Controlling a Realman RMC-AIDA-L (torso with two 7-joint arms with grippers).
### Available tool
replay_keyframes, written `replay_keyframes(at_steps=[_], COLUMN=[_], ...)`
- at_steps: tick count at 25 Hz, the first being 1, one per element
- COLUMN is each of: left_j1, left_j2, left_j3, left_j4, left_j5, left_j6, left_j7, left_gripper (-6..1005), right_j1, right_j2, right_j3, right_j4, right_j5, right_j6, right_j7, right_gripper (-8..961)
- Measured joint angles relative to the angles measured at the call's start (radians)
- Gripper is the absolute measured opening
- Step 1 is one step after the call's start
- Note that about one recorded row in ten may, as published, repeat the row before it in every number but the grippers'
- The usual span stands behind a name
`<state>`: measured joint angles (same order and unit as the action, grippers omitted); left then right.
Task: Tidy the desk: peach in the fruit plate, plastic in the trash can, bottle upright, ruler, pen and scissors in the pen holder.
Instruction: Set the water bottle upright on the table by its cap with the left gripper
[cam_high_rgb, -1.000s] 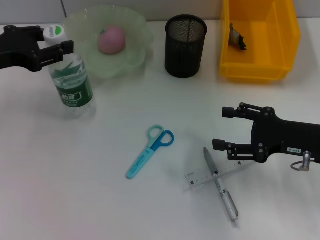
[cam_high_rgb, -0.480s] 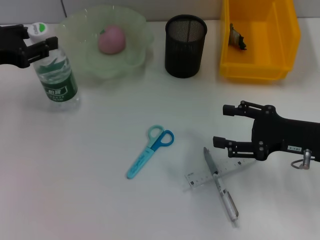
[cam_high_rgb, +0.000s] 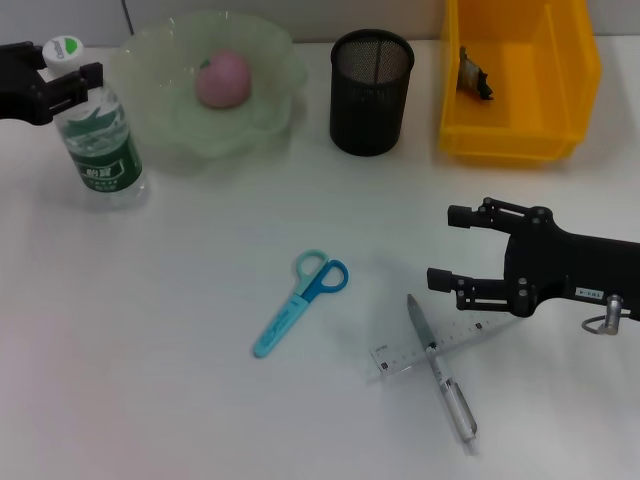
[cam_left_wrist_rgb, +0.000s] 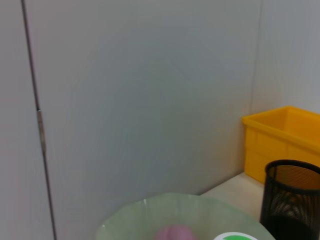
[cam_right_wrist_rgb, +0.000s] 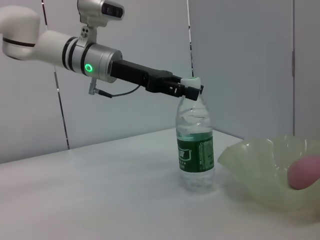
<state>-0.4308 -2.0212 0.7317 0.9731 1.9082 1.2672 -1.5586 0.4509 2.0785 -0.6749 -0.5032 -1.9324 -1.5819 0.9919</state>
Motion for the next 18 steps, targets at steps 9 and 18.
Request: replay_keyframes(at_steps=[9, 18], left_j1=[-0.008, -0.008], left_j2=[-0.003, -0.005], left_j3=[0.002, 0.009], left_j4=[-0.023, -0.023], left_j5=[0.003, 0.003], left_j6=[-0.041, -0.055], left_j7=[0.0, 0.0], left_gripper=[460, 480], right_j1=[0.0, 0.0], right_j2=[0.0, 0.0], right_j3=[0.0, 0.0], right_j4=[0.0, -0.002], right_j5=[0.008, 0.008], right_j6=[0.0, 0.001], right_j7=[0.0, 0.0], right_gripper=[831, 831])
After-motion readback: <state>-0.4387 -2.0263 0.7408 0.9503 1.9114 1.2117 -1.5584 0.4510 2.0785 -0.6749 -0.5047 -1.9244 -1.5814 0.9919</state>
